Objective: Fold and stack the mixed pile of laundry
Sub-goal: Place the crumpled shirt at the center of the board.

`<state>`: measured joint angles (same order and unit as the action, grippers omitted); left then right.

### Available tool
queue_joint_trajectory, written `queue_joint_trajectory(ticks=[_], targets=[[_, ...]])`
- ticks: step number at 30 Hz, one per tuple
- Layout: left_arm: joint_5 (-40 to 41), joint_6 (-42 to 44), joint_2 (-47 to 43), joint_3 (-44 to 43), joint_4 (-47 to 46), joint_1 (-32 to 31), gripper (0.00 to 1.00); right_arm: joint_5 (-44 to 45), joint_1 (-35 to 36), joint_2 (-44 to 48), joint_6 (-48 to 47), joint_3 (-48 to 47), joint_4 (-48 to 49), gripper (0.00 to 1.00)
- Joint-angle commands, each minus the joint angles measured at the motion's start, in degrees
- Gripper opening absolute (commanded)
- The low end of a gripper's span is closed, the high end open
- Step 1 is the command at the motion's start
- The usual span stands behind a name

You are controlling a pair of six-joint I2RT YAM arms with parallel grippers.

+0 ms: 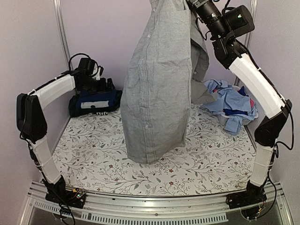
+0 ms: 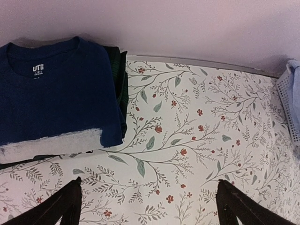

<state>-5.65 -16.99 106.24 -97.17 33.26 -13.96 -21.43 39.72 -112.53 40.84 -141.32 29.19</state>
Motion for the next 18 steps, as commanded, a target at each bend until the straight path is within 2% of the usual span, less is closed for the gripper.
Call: queue_joint_trajectory(ticks=[1,5,6,8,10,12,15,18], targets=[[-1.1,-0.8,-4.4,3.7,-2.8,0.5,1.00,-0.2,-3.7,5.8,-0.9,22.5,-3.5,0.00],[-3.0,-0.3,-7.9,8.4,-6.3,0.5,1.00,-4.6,-4.3,10.3,-5.2,42.5,-9.8,0.02],[-3.8,0.3,-8.9,9.6,-7.2,0.5,1.00,-7.7,-4.4,10.3,-6.5,45.3,-12.3,0.12],[-7.0,1.5,-10.5,11.6,-9.0,0.5,1.00,-13.0,-4.5,9.3,-10.5,46.1,-24.2,0.41],[-10.8,2.8,-11.8,12.8,-10.1,-0.1,1.00,-10.8,-5.1,10.4,-14.9,48.1,-31.3,0.64],[-13.4,4.0,-12.7,14.5,-12.4,-1.9,1.00,-6.2,-6.7,14.4,-17.6,53.4,-31.1,0.79],[-14.7,5.3,-12.3,15.9,-16.6,-6.9,1.00,-3.9,-11.5,20.4,-17.4,58.3,-32.2,0.82],[-13.5,5.7,-6.8,12.5,-17.2,-12.7,1.00,-0.5,-15.7,21.5,-19.7,58.4,-39.9,0.81]])
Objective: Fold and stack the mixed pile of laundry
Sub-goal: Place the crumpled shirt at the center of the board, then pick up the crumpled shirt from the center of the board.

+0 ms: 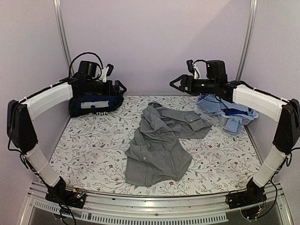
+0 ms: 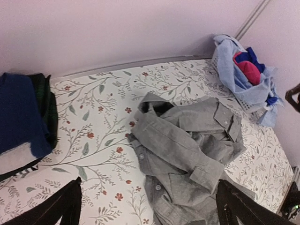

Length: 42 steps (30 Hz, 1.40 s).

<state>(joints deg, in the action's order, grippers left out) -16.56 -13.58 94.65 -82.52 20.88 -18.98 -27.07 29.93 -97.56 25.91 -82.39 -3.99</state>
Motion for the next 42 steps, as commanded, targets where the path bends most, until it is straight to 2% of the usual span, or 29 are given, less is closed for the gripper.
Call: queue_joint_trajectory(ticks=[1,5,11,14,19,22,26,29,32,34,37,42], targets=[[-1.7,2.5,7.5,-5.0,-4.0,-10.3,1.00,6.2,-7.2,6.6,-5.9,-0.6,-8.8,0.81],[4.2,4.7,19.7,-15.5,1.3,-17.9,1.00,8.2,-11.5,5.5,-8.2,-1.9,-14.1,0.78],[16.0,7.1,37.2,-31.5,14.0,-25.0,0.99,0.6,-12.5,2.5,-6.9,-4.4,-14.6,0.73],[20.5,6.4,40.3,-31.1,18.7,-24.6,0.94,-2.3,-12.3,0.9,-5.9,-4.4,-15.1,0.71],[23.5,6.8,31.1,-13.7,14.3,-20.3,0.87,-3.5,-10.8,-1.1,-6.6,-2.0,-15.9,0.69],[18.6,7.0,23.0,-3.9,9.2,-14.3,0.85,-4.1,-9.3,-2.7,-7.7,-0.5,-16.2,0.69],[10.6,8.2,14.0,0.6,4.4,-8.9,0.90,-4.3,-7.2,-7.3,-10.3,-1.8,-17.1,0.67],[5.1,8.0,10.1,1.9,3.7,-9.0,0.95,-3.5,-6.1,-13.1,-12.5,-6.3,-18.8,0.66],[3.5,5.8,7.4,4.7,3.5,-9.3,0.98,-0.7,-5.9,-19.5,-12.5,-12.2,-20.4,0.66],[3.5,4.7,5.5,7.6,3.5,-9.4,1.00,-0.5,-6.0,-23.1,-12.2,-16.0,-21.2,0.66],[4.6,1.9,1.5,13.5,4.0,-9.7,1.00,-5.4,-5.3,-26.8,-11.9,-20.3,-21.4,0.67],[8.3,-5.5,-6.6,24.7,4.5,-10.0,1.00,-5.6,0.2,-31.6,-16.6,-24.8,-23.6,0.69]])
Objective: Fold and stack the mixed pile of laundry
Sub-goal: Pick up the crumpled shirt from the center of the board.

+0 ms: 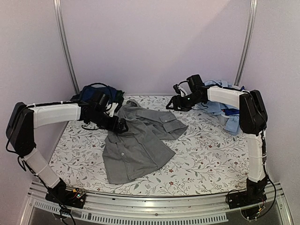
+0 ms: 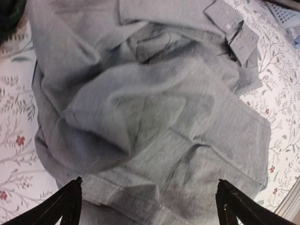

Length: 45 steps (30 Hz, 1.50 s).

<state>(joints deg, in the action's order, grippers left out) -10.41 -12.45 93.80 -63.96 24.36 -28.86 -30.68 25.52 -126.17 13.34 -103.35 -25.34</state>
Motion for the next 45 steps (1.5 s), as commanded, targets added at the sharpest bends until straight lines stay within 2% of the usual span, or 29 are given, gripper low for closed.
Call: queue_joint_trajectory(ticks=[1,7,11,16,19,21,24,26,28,31,34,39,42,45], targets=[[2.4,-7.4,-6.6,7.7,1.1,-0.4,1.00,-1.9,5.2,-3.8,-4.3,-4.3,-2.4,0.70],[3.8,-9.0,-5.7,12.0,1.8,-3.8,1.00,4.2,7.8,-9.1,-5.5,-6.8,-4.7,0.72],[6.2,-10.2,-0.9,11.0,2.4,-5.6,0.98,14.0,8.1,-11.9,-6.3,-7.5,-8.9,0.70],[11.8,-11.5,4.4,7.1,4.1,-4.9,0.86,19.9,7.8,-7.5,-3.7,2.9,-9.2,0.64],[14.0,-10.9,7.4,3.4,4.1,-2.3,0.80,16.5,5.5,-2.5,-0.7,16.4,-8.2,0.63],[12.9,-9.6,10.1,0.8,2.4,0.2,0.78,13.8,4.4,4.6,2.0,26.9,-5.6,0.63],[11.4,-7.3,15.9,-5.5,1.2,3.0,0.78,9.2,4.2,12.5,4.5,39.6,-4.1,0.62],[9.4,-6.0,18.8,-10.4,1.7,4.5,0.82,4.0,4.7,17.2,5.9,46.6,-2.7,0.58],[7.2,-4.8,18.2,-13.3,1.9,4.7,0.85,-1.6,6.6,23.9,7.2,50.6,-1.2,0.57],[1.3,-2.5,10.4,-9.0,-2.4,4.0,0.91,-4.9,8.7,32.5,6.8,49.8,-1.0,0.57],[-4.2,-0.3,1.7,-1.8,-4.3,0.6,0.93,-0.5,6.4,38.9,6.7,46.0,-3.3,0.60],[-3.0,2.7,-7.5,7.3,-2.6,-11.3,0.93,8.2,0.1,37.0,4.8,41.6,-7.8,0.63],[-3.5,0.3,-8.7,10.1,-3.3,-15.6,0.92,9.7,-0.5,32.6,2.0,39.9,-9.6,0.65],[-3.2,0.2,-5.9,10.3,-3.4,-21.6,0.91,12.7,-0.6,29.8,0.6,39.5,-11.4,0.66]])
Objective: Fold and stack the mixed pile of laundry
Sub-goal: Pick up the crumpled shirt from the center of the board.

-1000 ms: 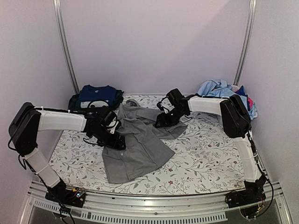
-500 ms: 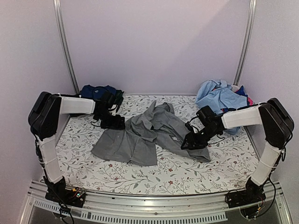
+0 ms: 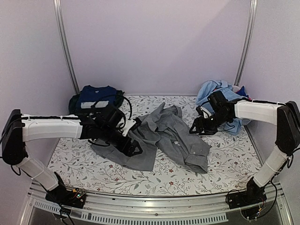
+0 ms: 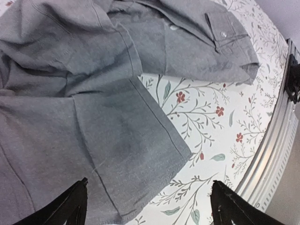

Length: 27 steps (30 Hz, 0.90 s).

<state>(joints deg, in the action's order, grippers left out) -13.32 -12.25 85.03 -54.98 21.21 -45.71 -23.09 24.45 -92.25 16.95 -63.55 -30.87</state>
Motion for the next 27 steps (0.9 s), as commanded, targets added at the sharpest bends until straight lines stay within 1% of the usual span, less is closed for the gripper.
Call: queue_joint_trajectory(ticks=[1,4,6,10,12,16,18,19,20,21,25,26,27], targets=[[0.4,0.3,4.2,0.8,0.2,-6.5,0.90,6.3,0.5,-4.8,-3.5,-0.2,-6.4,0.67],[3.2,0.6,9.5,-0.8,1.4,-10.4,0.90,7.6,0.5,-6.6,-4.3,0.1,-6.8,0.70],[5.0,0.5,12.6,-1.8,1.8,-11.7,0.91,8.3,0.5,-8.7,-4.6,0.6,-6.5,0.71],[12.0,-1.2,19.3,-4.7,3.9,-13.1,0.93,10.4,0.5,-13.1,-4.7,0.8,-4.8,0.71],[15.3,-2.0,22.3,-6.6,5.7,-13.3,0.91,9.7,0.5,-15.2,-4.8,0.1,-4.4,0.63],[21.4,-2.6,25.2,-7.9,9.2,-13.3,0.73,6.9,0.4,-15.7,-5.0,0.5,-4.9,0.32],[22.1,-2.3,23.7,-7.3,9.2,-13.1,0.58,4.2,0.3,-13.6,-5.1,0.3,-5.1,0.12],[22.2,-2.2,22.5,-7.0,8.9,-12.7,0.48,2.8,0.1,-12.3,-5.0,-0.4,-5.3,0.03],[22.5,-2.2,20.7,-6.9,8.7,-12.2,0.39,1.2,-0.2,-9.7,-5.0,-1.4,-5.5,0.00],[22.3,-2.1,19.0,-7.1,8.6,-11.2,0.31,0.7,-0.5,-7.9,-5.0,-2.9,-5.8,0.00],[19.2,-0.9,10.2,-10.2,7.7,-4.2,0.10,-2.3,-3.5,0.6,-2.7,-11.7,-6.1,0.00],[17.8,-0.9,8.8,-11.6,7.5,-2.1,0.02,-3.1,-4.7,1.8,-2.2,-13.9,-5.6,0.00],[16.7,-1.0,7.6,-13.1,7.4,0.3,0.00,-3.8,-5.9,3.5,-1.3,-16.1,-5.4,0.00]])
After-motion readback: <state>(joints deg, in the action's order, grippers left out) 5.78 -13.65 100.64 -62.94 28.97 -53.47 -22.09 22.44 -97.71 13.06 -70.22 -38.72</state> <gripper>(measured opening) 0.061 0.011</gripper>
